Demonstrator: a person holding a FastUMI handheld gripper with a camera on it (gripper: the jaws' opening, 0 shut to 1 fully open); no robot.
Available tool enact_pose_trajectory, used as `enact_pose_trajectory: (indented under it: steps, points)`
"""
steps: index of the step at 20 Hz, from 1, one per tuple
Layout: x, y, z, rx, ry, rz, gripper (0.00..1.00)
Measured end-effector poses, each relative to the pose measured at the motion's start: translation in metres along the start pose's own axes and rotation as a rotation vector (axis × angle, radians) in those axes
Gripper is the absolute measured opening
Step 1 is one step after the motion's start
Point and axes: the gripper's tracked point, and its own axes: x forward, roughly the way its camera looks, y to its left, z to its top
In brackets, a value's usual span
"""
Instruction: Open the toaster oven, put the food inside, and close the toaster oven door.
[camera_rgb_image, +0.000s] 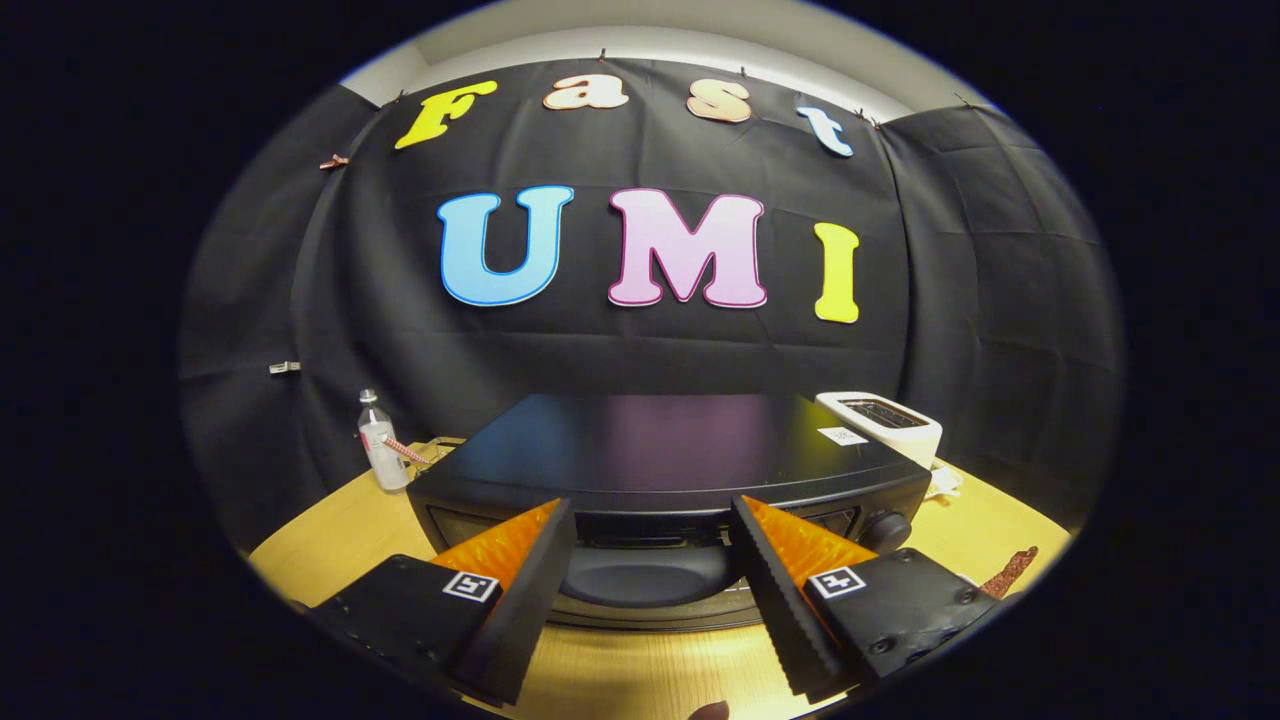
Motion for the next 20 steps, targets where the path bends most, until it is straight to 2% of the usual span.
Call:
enact_pose_trajectory:
  steps: [11, 20]
  points:
    - [-0.067, -0.002, -0.038, 0.046, 0.125, 0.014, 0.96]
    - [-0.105, -0.003, -0.099, -0.042, 0.231, 0.039, 0.97]
